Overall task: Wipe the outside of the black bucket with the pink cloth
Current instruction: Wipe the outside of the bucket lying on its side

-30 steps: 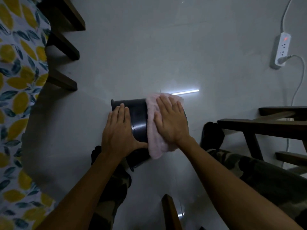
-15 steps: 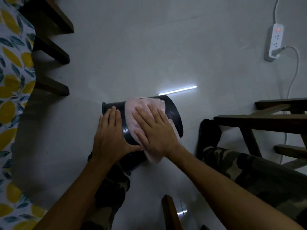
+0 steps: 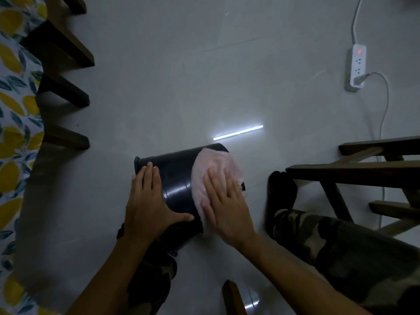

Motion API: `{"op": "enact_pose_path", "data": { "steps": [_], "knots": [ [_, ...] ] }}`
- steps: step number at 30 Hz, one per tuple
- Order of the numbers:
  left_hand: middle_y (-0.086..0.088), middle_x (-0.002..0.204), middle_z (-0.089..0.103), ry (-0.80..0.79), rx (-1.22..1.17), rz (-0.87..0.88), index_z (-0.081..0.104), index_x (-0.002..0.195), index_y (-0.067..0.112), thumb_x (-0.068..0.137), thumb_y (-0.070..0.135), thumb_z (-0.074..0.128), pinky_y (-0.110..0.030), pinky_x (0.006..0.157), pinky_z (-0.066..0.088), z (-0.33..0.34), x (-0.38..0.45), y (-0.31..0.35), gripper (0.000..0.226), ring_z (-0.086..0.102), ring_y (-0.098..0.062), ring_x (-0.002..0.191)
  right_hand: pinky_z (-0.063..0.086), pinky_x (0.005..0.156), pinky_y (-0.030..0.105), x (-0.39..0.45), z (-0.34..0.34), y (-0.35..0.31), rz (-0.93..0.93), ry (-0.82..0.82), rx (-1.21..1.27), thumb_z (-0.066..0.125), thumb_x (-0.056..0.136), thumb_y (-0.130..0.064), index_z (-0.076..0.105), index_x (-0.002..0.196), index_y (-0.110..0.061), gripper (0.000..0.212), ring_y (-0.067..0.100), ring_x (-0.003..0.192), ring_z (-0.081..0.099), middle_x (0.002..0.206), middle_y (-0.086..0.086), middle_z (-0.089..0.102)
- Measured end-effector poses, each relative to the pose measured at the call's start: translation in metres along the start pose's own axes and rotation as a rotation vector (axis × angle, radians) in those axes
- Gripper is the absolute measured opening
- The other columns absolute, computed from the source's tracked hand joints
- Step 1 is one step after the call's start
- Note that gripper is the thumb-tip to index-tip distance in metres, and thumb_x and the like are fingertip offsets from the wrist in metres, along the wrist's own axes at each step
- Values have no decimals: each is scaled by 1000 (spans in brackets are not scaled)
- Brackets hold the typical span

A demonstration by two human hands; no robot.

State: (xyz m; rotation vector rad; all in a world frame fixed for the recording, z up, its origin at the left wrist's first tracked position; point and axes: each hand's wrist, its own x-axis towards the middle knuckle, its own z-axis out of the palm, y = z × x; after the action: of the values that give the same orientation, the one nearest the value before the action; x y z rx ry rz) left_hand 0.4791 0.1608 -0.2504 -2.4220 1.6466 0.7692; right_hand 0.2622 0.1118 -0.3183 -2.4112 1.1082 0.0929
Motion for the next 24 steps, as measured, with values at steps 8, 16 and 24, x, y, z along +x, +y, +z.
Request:
{"op": "enact_pose_path", "data": {
  "steps": [8,16,24],
  "knots": [
    [-30,158,32,45,-22,93,27,152,-11,66,101,22,-60,118,31,2,-5,-1,141,34,-46,146,15,129,54,65,-5,-32,-384,-44,-28,31,110,-50,20,166,-21,63,32,162,8,175,5,16],
    [-25,160,32,93,-24,93,21,157,-4,55,91,65,-57,117,33,6,-3,-1,145,34,-43,146,40,115,47,135,-28,-23,-113,-51,27,21,105,-57,54,145,-22,63,26,133,54,148,7,58],
    [-18,166,21,31,-67,22,7,161,4,43,87,78,-57,119,30,5,1,2,161,22,-40,150,15,130,48,66,-16,6,164,149,-6,23,111,-52,35,160,-20,60,29,160,18,171,9,27]
  ]
}}
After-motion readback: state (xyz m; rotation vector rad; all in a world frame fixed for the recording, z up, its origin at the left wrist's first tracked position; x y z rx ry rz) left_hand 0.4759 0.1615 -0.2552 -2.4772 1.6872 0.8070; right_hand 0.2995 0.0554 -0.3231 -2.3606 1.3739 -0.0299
